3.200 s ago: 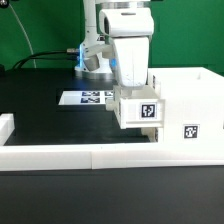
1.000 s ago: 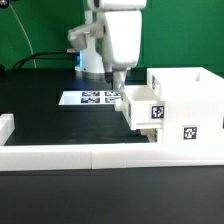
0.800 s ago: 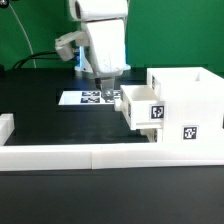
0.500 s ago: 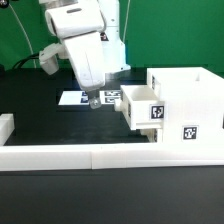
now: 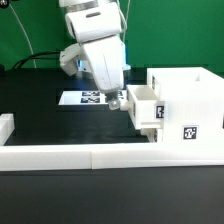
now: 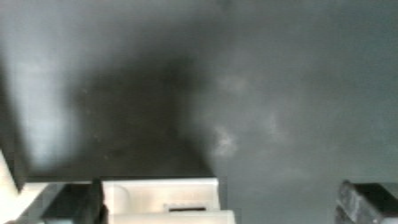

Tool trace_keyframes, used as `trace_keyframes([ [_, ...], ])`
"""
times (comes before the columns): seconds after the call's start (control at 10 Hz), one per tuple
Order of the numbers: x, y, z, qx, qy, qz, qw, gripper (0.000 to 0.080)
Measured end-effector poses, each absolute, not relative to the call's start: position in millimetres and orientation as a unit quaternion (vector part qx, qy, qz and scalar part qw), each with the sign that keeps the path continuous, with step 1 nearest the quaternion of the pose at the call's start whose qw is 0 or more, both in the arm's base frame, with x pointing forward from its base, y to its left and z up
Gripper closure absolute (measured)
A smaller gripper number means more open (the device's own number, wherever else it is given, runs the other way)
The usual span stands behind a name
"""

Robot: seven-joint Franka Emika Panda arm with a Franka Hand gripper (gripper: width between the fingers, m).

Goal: Assemble drawer

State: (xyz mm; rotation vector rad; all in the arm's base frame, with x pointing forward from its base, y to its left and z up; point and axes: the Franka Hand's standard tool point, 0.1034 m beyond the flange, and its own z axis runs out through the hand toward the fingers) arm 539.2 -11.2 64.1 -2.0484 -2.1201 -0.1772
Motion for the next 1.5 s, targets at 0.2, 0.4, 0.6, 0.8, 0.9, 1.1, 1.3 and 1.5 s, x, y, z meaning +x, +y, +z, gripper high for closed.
trace_keyframes([
  [0.2, 538.0, 6.4, 63.7, -0.699, -0.706, -0.060, 0.098, 0.0151],
  [0.4, 538.0, 15.9, 64.1, -0.703, -0.701, -0.059, 0.100, 0.0151],
  [0.6, 538.0, 19.2, 64.3, -0.705, -0.700, -0.059, 0.101, 0.0151],
  [0.8, 538.3, 8.6, 63.8, -0.710, -0.695, -0.056, 0.100, 0.0151],
  [0.9, 538.1, 9.6, 63.8, -0.709, -0.695, -0.056, 0.100, 0.0151],
  [1.1, 538.1, 9.1, 63.7, -0.710, -0.695, -0.056, 0.100, 0.0151],
  [1.3, 538.1, 8.9, 63.7, -0.710, -0.695, -0.056, 0.100, 0.0151],
  [1.5, 538.1, 8.8, 63.6, -0.710, -0.695, -0.056, 0.100, 0.0151],
])
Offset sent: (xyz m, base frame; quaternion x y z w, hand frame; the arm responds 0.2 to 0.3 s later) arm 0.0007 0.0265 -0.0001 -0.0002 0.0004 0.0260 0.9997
